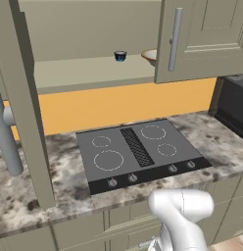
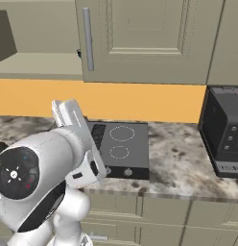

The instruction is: Pick the mug and place it in the sink. Pick the bowl and place it in the open cabinet and then close the cabinet.

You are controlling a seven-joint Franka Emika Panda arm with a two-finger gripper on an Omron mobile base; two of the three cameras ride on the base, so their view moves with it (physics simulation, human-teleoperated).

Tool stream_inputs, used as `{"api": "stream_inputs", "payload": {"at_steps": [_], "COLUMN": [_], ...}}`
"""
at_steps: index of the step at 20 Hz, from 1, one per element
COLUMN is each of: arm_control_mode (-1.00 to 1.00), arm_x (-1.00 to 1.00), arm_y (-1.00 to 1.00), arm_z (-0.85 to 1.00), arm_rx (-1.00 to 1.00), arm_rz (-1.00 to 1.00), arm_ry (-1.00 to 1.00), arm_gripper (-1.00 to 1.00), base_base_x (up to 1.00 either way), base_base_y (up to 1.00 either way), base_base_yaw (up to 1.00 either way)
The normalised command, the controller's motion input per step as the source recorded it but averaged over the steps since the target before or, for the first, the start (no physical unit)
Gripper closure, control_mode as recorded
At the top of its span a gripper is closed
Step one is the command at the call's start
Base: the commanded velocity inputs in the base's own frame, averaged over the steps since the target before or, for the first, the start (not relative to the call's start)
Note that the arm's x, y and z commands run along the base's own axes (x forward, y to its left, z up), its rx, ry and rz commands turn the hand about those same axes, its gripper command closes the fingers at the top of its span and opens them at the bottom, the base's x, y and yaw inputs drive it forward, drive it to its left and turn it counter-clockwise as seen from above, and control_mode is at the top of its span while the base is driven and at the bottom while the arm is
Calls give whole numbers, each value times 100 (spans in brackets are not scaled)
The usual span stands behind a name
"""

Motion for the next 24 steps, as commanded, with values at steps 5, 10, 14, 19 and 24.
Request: {"api": "stream_inputs", "payload": {"at_steps": [5, 10, 14, 19, 24], "arm_control_mode": [-100, -100, -100, -100, -100], "arm_x": [-58, -40, -48, -47, -8], "arm_y": [88, 67, 57, 84, 99], "arm_z": [-4, 6, 6, 0, -4], "arm_rx": [-2, -7, -3, -3, 0], "arm_rz": [0, 0, 0, 0, -1], "arm_ry": [-21, -17, -8, -7, -13], "arm_gripper": [-100, -100, -100, -100, -100], "base_base_x": [0, 0, 0, 0, 0], "base_base_y": [0, 0, 0, 0, 0], "base_base_yaw": [0, 0, 0, 0, 0]}}
